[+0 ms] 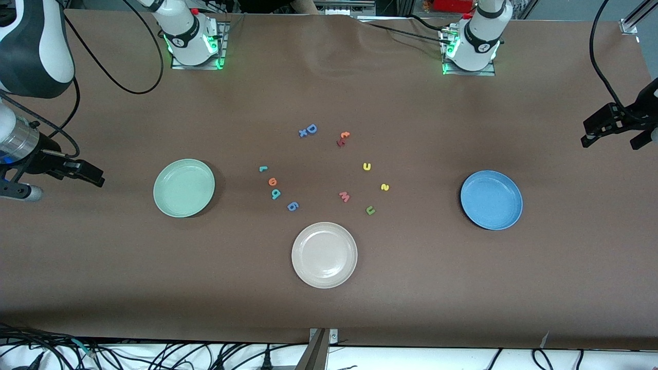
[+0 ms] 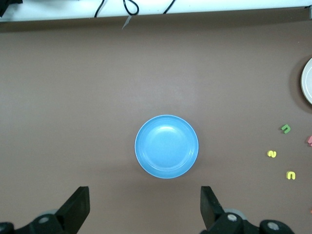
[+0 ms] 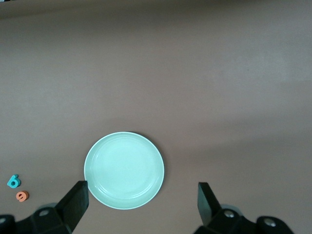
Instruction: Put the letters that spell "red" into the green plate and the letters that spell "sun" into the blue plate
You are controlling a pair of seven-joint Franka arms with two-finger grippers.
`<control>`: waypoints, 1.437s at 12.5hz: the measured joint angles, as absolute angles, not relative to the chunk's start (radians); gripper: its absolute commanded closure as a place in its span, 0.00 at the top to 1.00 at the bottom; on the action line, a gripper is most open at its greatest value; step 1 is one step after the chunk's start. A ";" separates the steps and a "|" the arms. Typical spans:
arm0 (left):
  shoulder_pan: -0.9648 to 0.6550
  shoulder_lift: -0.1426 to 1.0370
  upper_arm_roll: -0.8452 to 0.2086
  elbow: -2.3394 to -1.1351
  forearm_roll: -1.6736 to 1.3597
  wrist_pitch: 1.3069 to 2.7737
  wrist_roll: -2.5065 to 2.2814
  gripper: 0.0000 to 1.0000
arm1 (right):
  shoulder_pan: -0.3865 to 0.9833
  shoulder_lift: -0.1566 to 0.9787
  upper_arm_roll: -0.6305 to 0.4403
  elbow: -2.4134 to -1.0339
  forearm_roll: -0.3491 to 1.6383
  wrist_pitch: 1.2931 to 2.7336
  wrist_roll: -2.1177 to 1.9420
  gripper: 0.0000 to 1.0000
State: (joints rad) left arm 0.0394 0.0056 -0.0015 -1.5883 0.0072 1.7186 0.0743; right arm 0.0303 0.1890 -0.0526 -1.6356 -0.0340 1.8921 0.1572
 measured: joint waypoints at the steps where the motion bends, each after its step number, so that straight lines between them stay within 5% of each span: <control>1: 0.038 0.001 -0.002 -1.595 0.007 1.727 0.074 1.00 | 0.030 0.189 -0.053 -1.636 -0.034 1.892 0.157 0.99; 18: 0.025 -0.015 0.000 -1.644 0.007 1.727 0.074 1.00 | 0.030 0.189 -0.052 -1.637 -0.034 1.892 0.157 1.00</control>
